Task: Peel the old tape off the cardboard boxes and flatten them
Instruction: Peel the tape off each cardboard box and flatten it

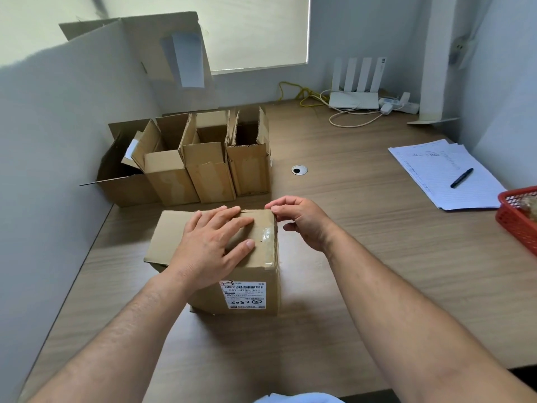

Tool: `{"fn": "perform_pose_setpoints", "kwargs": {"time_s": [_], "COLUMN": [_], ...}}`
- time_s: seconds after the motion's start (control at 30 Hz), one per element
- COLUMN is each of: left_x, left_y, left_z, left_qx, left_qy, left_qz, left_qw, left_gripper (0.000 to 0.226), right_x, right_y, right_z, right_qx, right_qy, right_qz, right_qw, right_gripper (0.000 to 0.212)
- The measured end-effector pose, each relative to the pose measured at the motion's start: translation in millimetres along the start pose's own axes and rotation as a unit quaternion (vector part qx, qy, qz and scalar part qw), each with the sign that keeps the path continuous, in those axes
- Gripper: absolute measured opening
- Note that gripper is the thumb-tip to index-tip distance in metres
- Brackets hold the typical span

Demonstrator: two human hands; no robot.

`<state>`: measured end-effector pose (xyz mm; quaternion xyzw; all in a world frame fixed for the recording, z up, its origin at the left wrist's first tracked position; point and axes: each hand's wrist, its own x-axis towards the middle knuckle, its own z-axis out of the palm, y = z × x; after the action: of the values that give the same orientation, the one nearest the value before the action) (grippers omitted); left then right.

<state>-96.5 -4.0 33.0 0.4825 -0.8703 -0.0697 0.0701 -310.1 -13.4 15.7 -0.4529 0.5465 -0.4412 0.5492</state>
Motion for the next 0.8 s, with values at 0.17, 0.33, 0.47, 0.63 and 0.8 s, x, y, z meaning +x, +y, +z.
{"fn": "perform_pose_setpoints", "kwargs": {"time_s": [0.17, 0.33, 0.47, 0.63, 0.8], "left_x": [-2.9, -0.2, 4.2, 7.6, 3.5], "left_y": [-0.9, -1.3, -0.7, 5.8, 10.5], "left_z": [0.3, 0.1, 5.2, 10.8, 10.0], "left_qx": [-0.007, -0.005, 0.027, 0.047, 0.047], "left_qy": [0.005, 0.001, -0.013, 0.01, 0.031], "left_qz": [0.005, 0.005, -0.013, -0.035, -0.039], "left_qw": [1.0, 1.0, 0.999, 0.998, 0.998], "left_gripper": [0.061, 0.071, 0.08, 0.076, 0.071], "right_x": [5.2, 6.9, 7.1, 7.6, -0.5], "right_y": [-8.6, -16.1, -12.0, 1.8, 15.1], "right_z": [6.6, 7.4, 8.8, 15.7, 21.1], "right_qx": [-0.018, -0.019, -0.023, -0.196, -0.398], "right_qy": [0.02, 0.018, 0.062, 0.188, 0.288], "right_qz": [0.046, 0.08, -0.016, -0.164, -0.331], "right_qw": [0.999, 0.996, 0.998, 0.948, 0.806], "right_gripper": [0.013, 0.011, 0.019, 0.013, 0.014]}}
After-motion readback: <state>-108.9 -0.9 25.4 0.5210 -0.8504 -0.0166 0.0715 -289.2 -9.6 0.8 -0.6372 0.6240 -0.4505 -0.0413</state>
